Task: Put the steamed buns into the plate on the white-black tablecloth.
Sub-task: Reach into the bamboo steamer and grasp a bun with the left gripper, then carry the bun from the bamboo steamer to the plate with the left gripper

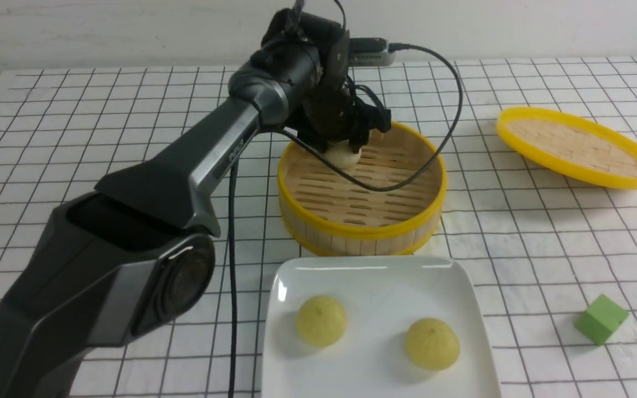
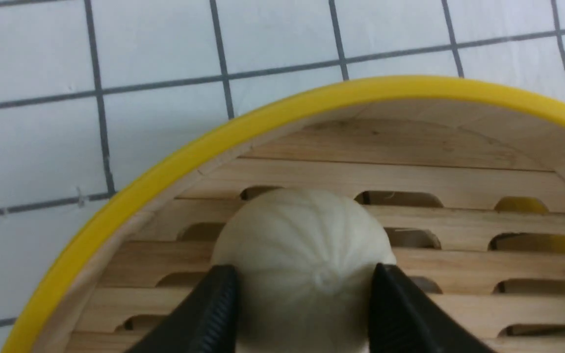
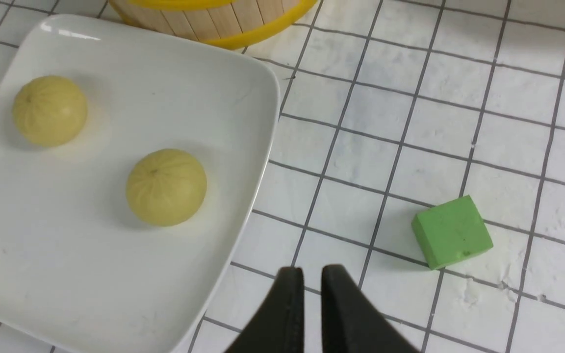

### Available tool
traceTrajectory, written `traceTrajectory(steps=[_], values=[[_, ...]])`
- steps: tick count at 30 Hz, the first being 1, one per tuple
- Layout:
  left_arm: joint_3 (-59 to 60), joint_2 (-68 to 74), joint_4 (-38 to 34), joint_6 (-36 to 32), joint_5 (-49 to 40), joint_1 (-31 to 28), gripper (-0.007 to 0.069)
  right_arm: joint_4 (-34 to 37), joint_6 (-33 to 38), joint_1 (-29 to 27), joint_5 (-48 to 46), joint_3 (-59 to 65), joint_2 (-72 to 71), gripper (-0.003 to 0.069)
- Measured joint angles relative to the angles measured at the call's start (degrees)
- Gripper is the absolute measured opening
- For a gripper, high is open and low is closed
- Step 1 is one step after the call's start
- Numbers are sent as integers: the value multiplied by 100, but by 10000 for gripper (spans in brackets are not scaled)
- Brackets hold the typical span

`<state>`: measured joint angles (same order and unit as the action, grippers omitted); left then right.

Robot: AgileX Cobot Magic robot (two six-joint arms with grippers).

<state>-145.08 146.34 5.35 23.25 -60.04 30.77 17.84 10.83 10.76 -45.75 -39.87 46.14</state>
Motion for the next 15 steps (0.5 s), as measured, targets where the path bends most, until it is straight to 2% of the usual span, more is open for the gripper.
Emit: traceTrajectory(steps=[1,2,3,4,5,10,15], values=[[0,1,-1,0,-3,0,320,0,0,0,0,0,0,76],[0,6,-1,68,2,12,212,-13,0,0,6,0,0,78],[0,6,-1,85,2,12,179,-13,0,0,5,0,0,78],[-24,-28,-39,93,-27,12,71,-18,0,0,7,0,0,80],[-54,-67,-89,72,-113,12,44,-18,0,0,7,0,0,80],[-588,-516,-304,-472,-954,12,26,-18,0,0,12,0,0,81],[-1198,-1616,-300,-897,-1086,19,26,-18,0,0,6,0,0,86]])
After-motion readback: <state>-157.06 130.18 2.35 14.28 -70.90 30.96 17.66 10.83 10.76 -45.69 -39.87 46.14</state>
